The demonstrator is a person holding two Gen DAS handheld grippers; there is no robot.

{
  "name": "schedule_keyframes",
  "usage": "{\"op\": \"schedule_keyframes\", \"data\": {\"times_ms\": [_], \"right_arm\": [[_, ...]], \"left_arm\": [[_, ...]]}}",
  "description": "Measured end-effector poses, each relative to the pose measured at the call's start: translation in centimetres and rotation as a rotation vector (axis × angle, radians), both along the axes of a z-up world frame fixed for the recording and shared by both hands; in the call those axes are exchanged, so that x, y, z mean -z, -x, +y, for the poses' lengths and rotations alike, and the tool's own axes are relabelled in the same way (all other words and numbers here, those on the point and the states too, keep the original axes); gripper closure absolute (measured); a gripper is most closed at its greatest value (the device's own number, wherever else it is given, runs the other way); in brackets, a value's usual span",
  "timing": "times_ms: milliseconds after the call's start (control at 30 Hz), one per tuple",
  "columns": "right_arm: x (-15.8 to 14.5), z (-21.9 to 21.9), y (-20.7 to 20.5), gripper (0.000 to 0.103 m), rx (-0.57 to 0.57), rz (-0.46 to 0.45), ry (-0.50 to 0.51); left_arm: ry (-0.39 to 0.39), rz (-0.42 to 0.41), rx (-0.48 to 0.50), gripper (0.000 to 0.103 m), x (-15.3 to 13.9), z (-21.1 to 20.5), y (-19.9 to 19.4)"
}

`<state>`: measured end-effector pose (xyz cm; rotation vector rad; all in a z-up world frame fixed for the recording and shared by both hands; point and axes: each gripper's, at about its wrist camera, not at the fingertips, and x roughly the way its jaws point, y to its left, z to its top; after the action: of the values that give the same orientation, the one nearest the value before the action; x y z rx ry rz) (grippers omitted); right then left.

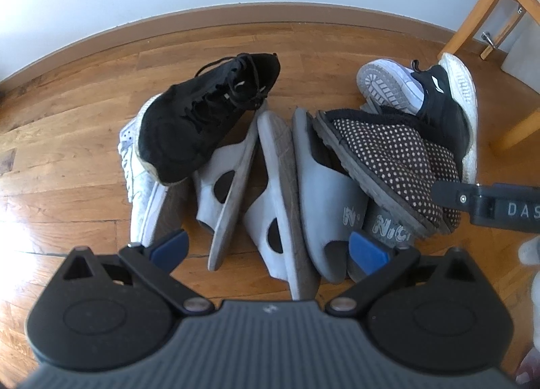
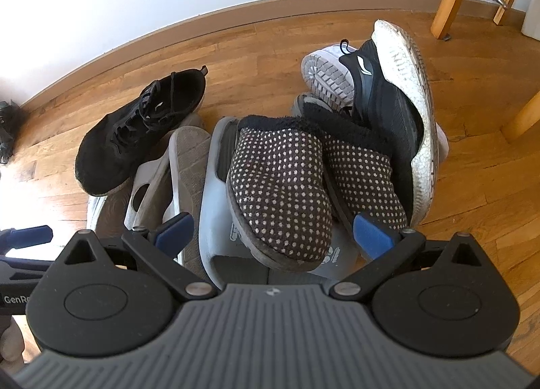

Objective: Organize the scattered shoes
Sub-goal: 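Move the left tool over the shoe pile toward the dotted slipper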

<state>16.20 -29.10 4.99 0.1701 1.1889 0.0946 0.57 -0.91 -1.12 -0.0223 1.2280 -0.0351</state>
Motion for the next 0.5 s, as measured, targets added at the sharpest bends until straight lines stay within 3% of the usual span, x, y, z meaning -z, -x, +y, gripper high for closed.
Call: {"op": "schedule_keyframes", "data": {"times_ms": [500], "right_arm": [[0.08, 0.15, -0.08, 0.001, -0.019, 0.004, -0.011]], "left_arm": [[0.010, 0.012, 0.004, 0.000, 0.21, -0.10, 0.14]]}}
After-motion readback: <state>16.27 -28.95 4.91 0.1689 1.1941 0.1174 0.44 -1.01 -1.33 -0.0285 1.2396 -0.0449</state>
